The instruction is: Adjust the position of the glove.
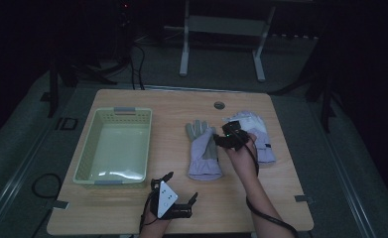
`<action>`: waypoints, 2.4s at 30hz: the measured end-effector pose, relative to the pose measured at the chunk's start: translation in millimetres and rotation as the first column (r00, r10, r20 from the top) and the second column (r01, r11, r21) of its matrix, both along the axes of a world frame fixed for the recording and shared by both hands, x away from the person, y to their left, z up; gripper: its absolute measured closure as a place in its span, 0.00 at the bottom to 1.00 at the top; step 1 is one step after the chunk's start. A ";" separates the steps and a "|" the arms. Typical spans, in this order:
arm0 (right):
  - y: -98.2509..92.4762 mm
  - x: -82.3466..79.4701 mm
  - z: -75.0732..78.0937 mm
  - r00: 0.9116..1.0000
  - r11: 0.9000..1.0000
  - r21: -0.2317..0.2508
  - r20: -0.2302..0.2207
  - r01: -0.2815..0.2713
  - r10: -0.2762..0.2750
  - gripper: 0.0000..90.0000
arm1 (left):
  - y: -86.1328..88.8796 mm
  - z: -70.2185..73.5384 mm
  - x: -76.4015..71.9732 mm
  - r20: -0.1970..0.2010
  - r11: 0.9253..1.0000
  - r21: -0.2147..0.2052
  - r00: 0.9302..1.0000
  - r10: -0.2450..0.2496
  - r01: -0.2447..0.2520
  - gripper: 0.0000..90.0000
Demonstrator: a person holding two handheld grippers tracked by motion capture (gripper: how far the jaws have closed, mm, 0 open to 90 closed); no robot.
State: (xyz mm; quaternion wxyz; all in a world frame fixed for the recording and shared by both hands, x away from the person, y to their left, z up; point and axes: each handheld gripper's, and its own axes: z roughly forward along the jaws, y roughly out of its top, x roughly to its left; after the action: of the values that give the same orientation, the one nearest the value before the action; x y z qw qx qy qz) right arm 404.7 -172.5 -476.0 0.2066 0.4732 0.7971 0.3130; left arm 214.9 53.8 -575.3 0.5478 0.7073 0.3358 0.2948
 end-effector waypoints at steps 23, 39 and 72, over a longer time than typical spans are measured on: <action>-132.3 48.3 -6.4 0.995 0.997 -0.060 -0.080 0.049 -0.054 0.52 | -0.2 0.0 0.0 -0.001 1.000 0.003 1.000 0.006 -0.006 0.00; -142.3 74.6 -49.0 0.965 0.995 -0.017 -0.242 0.103 -0.104 0.70 | 0.1 0.0 0.1 -0.003 1.000 -0.002 1.000 0.004 -0.004 0.00; -154.0 -16.8 53.4 0.988 0.998 0.057 -0.156 0.001 0.008 0.88 | -1.0 -0.1 -0.8 0.005 1.000 0.006 1.000 0.008 -0.008 0.00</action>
State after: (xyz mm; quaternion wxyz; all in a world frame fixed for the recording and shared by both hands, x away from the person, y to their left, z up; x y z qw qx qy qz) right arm 387.9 -326.5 -422.6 0.1294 0.5007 0.8024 0.2978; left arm 214.1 52.8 -575.4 0.5452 0.7068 0.3366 0.2997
